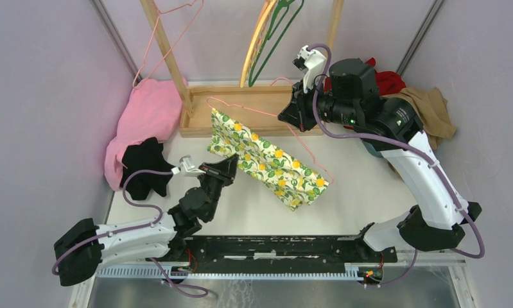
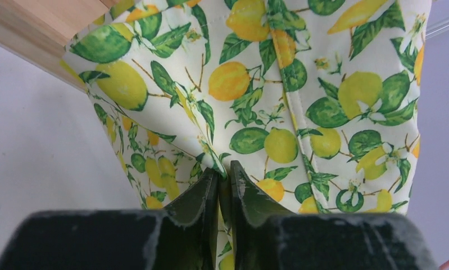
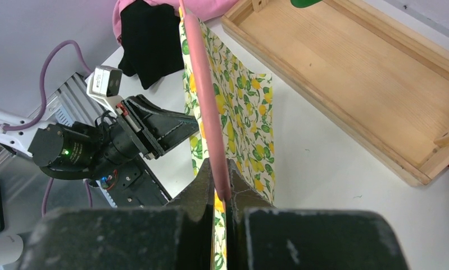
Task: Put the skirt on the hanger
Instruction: Hang the skirt on the hanger, then place the hanger at the clothesline, then pick up the skirt from the bin.
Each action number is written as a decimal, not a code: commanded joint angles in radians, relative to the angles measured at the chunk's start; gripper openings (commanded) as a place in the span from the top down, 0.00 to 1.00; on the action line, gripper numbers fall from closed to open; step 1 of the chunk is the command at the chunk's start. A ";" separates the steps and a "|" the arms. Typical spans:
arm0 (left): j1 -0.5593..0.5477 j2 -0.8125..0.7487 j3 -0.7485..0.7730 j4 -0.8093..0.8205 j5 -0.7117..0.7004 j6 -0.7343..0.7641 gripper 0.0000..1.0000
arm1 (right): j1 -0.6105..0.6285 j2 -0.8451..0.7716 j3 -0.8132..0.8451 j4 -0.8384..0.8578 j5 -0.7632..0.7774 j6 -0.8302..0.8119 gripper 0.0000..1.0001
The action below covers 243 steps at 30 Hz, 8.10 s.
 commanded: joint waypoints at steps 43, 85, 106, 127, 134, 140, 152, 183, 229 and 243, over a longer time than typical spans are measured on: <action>0.161 -0.470 0.166 -0.974 -0.022 -0.024 0.97 | -0.026 0.008 0.075 -0.025 0.116 -0.065 0.99; 0.162 -0.332 0.438 -1.249 0.138 0.079 0.51 | -0.052 0.081 0.100 0.095 -0.059 0.024 0.99; 0.162 -0.293 0.662 -1.400 0.186 0.185 0.46 | -0.022 0.061 0.046 -0.217 0.392 -0.068 0.99; 0.161 -0.272 0.693 -1.416 0.185 0.212 0.46 | -0.244 0.387 0.619 -0.054 0.571 -0.017 0.99; 0.161 -0.289 0.671 -1.422 0.184 0.216 0.46 | -0.318 0.370 0.476 0.252 0.529 -0.008 0.99; 0.161 -0.296 0.655 -1.421 0.169 0.219 0.45 | -0.322 0.356 0.443 0.429 0.478 -0.047 0.99; 0.161 -0.291 0.645 -1.410 0.154 0.237 0.45 | -0.331 0.466 0.546 0.609 0.501 -0.106 0.99; 0.161 -0.182 0.662 -1.357 0.166 0.266 0.45 | -0.466 0.687 0.576 0.825 0.353 0.012 0.99; 0.161 -0.168 0.544 -1.337 0.444 0.276 0.01 | -1.023 0.206 -0.490 0.548 -0.007 0.316 0.47; 0.161 -0.129 0.512 -1.293 0.444 0.262 0.01 | -0.907 0.507 -0.339 0.651 -0.075 0.311 0.50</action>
